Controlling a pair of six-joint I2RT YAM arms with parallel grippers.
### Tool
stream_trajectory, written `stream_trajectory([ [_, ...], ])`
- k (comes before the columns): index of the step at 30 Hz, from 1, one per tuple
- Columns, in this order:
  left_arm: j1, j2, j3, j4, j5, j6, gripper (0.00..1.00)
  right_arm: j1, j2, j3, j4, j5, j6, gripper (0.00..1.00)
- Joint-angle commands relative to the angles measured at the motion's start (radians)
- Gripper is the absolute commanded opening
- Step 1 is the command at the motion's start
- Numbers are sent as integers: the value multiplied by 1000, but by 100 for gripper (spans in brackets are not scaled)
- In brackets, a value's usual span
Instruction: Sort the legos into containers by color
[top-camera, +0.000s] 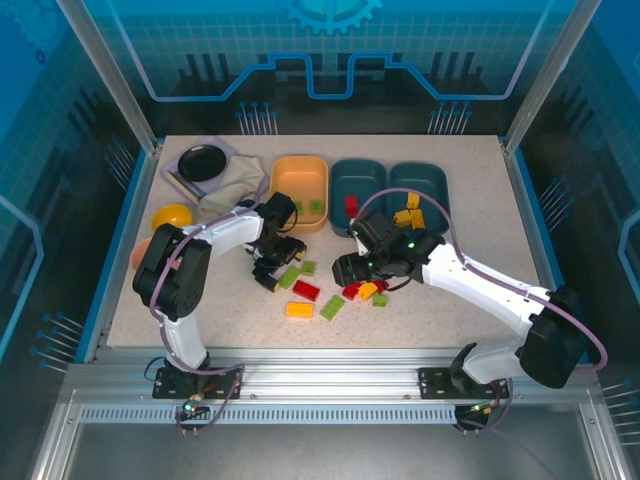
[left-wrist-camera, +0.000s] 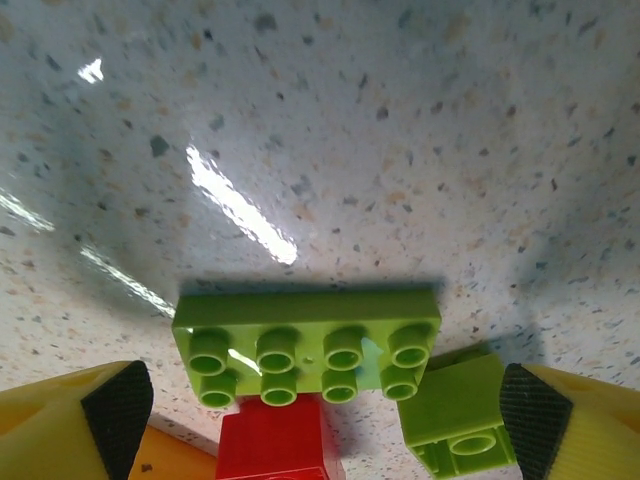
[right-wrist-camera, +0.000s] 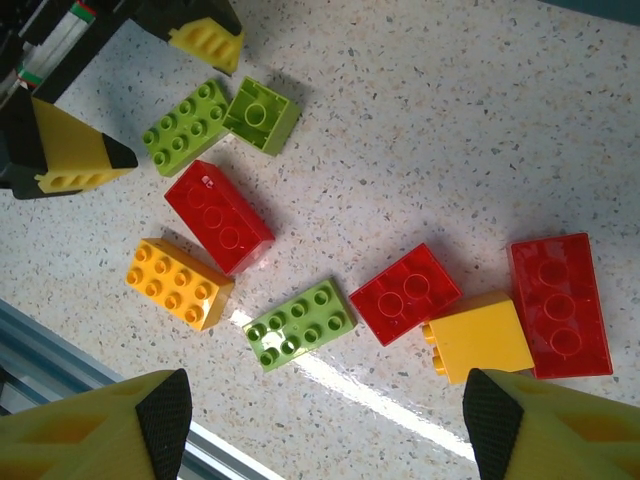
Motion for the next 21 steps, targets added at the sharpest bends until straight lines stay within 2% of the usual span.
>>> stream_trajectory([
  [1,-15,18,-29,26,26,-21,92,12,-12,-3,16,-14,11,75],
  [18,-51,43,-94,110,-83,61,77,14,-12,4,17,-26,35,75],
  [21,-51,47,-113,149,-90,81,70,15,-22,-4,14,-23,40,75],
])
